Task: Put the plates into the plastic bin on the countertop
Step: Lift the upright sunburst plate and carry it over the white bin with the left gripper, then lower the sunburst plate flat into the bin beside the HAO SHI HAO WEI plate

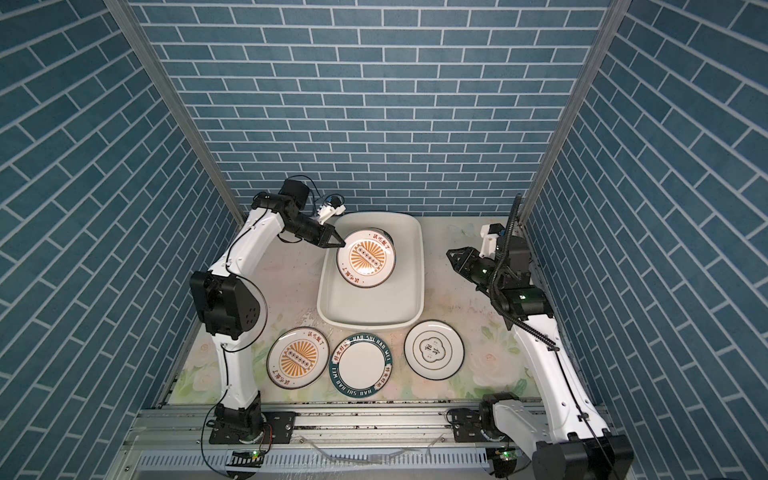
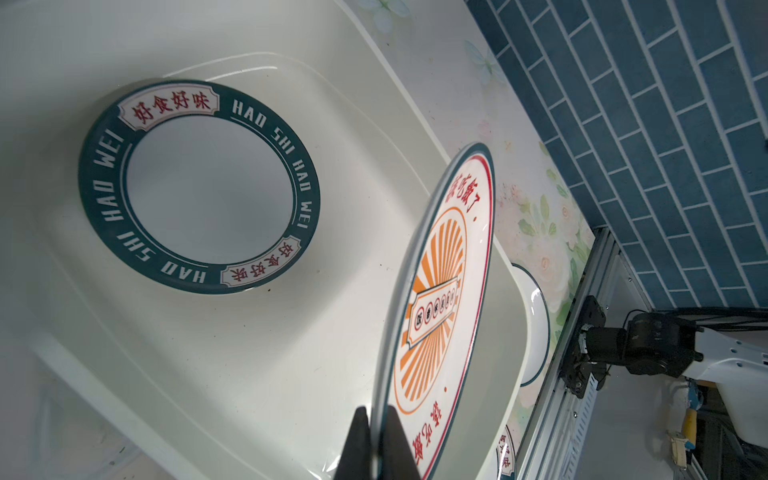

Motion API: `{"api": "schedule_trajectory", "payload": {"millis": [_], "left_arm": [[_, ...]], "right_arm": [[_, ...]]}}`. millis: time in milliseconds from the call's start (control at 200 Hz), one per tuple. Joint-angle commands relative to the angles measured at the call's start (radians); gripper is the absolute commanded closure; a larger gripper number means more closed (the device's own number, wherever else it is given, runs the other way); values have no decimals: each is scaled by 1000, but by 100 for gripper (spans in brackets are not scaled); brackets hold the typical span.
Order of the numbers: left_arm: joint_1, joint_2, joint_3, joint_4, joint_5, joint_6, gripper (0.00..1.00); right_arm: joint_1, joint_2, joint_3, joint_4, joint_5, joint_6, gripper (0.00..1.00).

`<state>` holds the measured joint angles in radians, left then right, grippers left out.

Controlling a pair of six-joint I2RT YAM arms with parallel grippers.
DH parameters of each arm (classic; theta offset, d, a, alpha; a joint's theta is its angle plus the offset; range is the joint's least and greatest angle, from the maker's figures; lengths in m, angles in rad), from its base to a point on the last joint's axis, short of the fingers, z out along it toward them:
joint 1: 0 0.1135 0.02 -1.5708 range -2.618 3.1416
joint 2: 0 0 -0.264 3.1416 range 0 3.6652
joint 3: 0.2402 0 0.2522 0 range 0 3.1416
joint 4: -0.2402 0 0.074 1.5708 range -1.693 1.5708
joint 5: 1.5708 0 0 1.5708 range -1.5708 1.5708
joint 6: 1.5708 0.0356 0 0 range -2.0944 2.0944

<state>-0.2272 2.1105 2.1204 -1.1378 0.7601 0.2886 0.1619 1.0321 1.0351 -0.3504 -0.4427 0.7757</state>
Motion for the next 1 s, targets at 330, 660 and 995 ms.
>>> {"api": "schedule_trajectory", "payload": {"millis": [330,660,995], "left_arm": [[-70,87,-69,5,-83,149,100],[-79,158,-46,-2,-148,180,100],[-107,244,81,-94,-151,217,100]], "right_arm": [[-12,4,9,-13,-25,-25,73],[-16,18,-16,24,-35,-9,73],[-15,33,-27,52,-42,2,73]]}}
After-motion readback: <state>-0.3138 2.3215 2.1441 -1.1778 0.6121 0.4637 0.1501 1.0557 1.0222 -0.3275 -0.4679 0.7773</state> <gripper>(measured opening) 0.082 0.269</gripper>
